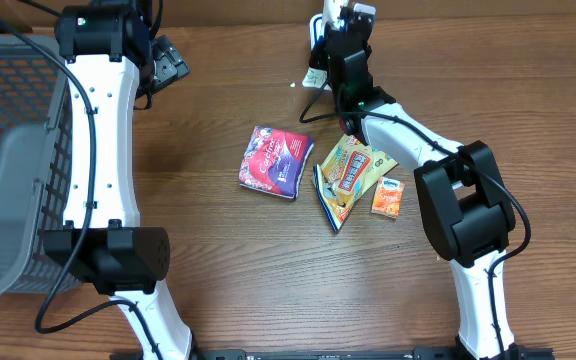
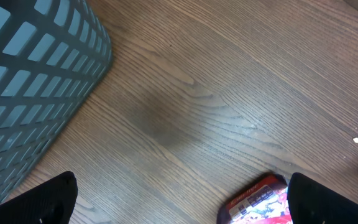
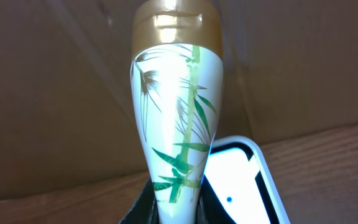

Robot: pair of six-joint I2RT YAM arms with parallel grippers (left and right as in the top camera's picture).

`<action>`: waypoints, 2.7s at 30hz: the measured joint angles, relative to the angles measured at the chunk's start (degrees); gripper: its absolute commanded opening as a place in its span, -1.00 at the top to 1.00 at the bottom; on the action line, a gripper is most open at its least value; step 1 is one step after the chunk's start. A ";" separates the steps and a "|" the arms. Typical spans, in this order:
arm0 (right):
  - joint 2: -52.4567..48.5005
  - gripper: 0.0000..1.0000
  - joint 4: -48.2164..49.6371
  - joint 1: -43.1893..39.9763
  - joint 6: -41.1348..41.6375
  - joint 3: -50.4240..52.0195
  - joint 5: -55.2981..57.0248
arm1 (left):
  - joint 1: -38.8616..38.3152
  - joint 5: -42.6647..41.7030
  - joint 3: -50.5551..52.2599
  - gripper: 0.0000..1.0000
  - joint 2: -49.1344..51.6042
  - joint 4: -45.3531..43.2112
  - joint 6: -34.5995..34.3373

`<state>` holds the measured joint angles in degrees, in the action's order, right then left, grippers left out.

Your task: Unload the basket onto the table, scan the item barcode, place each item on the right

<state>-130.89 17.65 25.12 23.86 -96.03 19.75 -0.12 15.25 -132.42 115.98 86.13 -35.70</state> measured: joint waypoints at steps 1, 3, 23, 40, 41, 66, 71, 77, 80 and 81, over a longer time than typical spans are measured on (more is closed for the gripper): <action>0.00 0.93 0.74 0.00 -0.33 0.00 0.09 | 0.00 0.00 0.00 -1.00 0.00 0.02 0.00; 0.00 0.93 1.88 0.00 -1.70 0.00 0.72 | 0.00 0.00 0.00 -1.00 0.00 0.02 0.00; 12.68 0.93 -16.31 -12.79 -19.98 -0.17 33.18 | 0.00 0.00 0.00 -1.00 0.00 0.02 0.00; 15.34 0.93 -55.63 -55.30 3.02 -0.61 1.11 | 0.00 0.00 0.00 -1.00 0.02 0.04 0.00; 15.34 0.93 -57.07 -57.53 4.70 -0.61 -0.24 | 0.00 0.00 0.00 -1.00 0.02 0.02 0.00; 7.08 0.89 -54.05 -65.90 21.84 -0.61 -0.90 | 0.00 0.00 0.00 -1.00 0.04 0.02 0.00; 6.56 0.61 -51.67 -65.99 20.92 -0.61 2.40 | 0.00 0.00 0.00 -1.00 0.04 0.02 0.00; 6.56 -0.60 -50.75 -66.42 17.57 -0.63 4.28 | 0.00 0.00 0.00 -1.00 0.04 0.02 0.00; 6.56 -0.94 -51.65 -67.04 13.29 -0.63 4.66 | 0.00 0.00 0.00 -1.00 0.04 0.02 0.00; 6.56 -1.00 -52.13 -67.10 11.91 -0.63 4.68 | 0.00 0.00 0.00 -0.99 0.04 0.02 0.00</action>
<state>-124.33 -34.48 -41.98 35.77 -96.66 24.43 -0.12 15.25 -132.42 116.03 86.15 -35.70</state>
